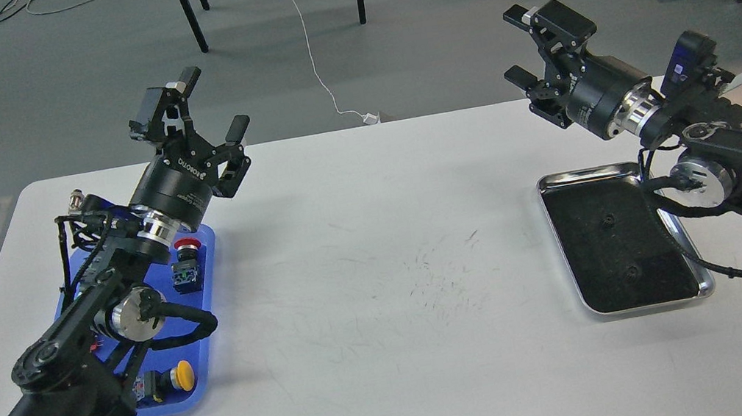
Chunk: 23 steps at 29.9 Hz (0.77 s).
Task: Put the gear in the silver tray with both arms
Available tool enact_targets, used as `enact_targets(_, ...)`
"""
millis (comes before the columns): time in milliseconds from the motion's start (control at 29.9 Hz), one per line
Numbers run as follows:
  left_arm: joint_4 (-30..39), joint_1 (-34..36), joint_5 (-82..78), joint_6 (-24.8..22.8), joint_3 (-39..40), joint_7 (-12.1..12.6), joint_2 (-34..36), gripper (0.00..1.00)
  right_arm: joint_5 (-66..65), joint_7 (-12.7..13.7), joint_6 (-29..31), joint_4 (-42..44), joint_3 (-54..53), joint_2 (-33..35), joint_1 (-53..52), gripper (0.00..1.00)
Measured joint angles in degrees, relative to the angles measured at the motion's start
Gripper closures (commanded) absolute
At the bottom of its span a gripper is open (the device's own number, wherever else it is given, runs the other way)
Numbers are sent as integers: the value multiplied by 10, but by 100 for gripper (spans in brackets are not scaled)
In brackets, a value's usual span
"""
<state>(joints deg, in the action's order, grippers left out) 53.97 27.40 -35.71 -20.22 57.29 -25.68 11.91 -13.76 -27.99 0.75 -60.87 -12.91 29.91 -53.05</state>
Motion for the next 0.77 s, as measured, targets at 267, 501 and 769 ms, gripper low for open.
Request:
enact_targets(267, 15, -56, -4, -5, 44, 3, -17, 2, 17, 0, -36, 44, -142, -83, 90, 1)
enact_targets(501, 15, -76, -2, -12, 47, 1, -16, 2, 23, 0, -34, 53, -165, -96, 129, 1)
enact_targets(769, 24, -91, 1, -20, 61, 5, -29, 2, 29, 0, -29, 48, -168, -98, 141, 1)
